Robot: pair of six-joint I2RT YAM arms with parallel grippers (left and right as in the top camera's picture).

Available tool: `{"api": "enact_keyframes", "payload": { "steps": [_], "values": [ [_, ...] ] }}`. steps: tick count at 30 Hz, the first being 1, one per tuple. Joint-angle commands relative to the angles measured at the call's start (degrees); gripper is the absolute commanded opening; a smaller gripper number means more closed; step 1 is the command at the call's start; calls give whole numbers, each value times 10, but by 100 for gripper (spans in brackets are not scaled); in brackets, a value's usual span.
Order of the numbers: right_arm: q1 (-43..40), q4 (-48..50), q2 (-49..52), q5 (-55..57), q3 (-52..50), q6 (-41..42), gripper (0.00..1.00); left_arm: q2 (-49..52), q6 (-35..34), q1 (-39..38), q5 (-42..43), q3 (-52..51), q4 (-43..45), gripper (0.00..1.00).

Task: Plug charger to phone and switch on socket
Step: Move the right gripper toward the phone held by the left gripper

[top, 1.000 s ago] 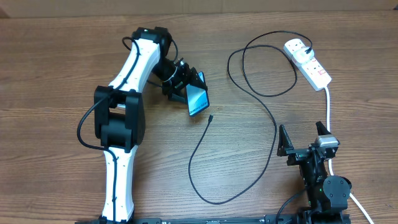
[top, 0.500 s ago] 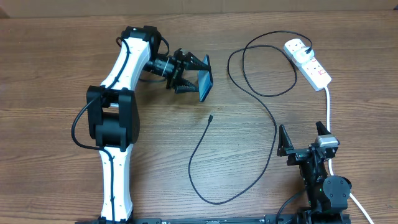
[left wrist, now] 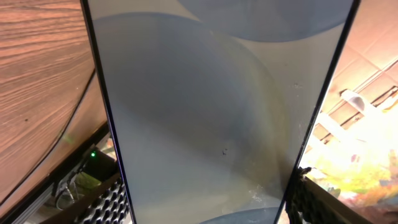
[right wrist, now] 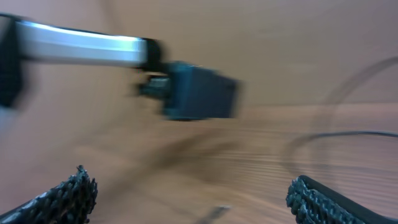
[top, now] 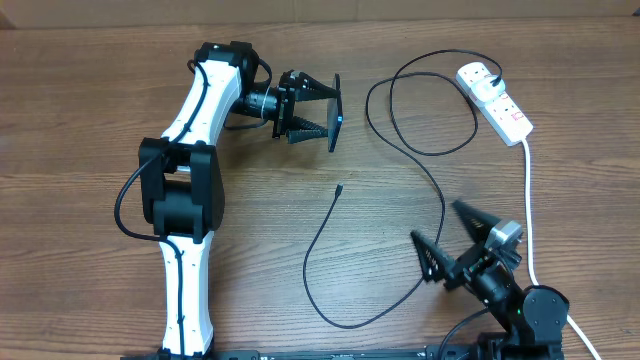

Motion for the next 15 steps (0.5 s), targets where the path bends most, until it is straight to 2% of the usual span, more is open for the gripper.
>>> {"api": "enact_keyframes", "payload": {
  "steps": [1, 3, 6, 8, 10, 13, 15],
  "values": [
    [-1, 73, -6, -153, -5, 129, 100, 2, 15, 1, 42, 16, -2, 67],
    [-1, 156, -5, -175, 7, 161, 100, 2, 15, 1, 45, 16, -2, 67],
    [-1, 143, -1, -192, 65, 161, 100, 2, 15, 1, 56, 16, -2, 67],
    [-2, 54, 14, -187, 130, 127, 100, 2, 15, 1, 69, 16, -2, 66],
    [-5, -82, 44, -163, 210, 68, 100, 2, 15, 1, 74, 16, -2, 66],
    [-7, -307, 111, -49, 334, -13, 100, 2, 15, 1, 74, 16, -2, 66],
    [-7, -414, 163, 34, 403, -52, 100, 2, 15, 0, 74, 16, -2, 65]
  ]
}}
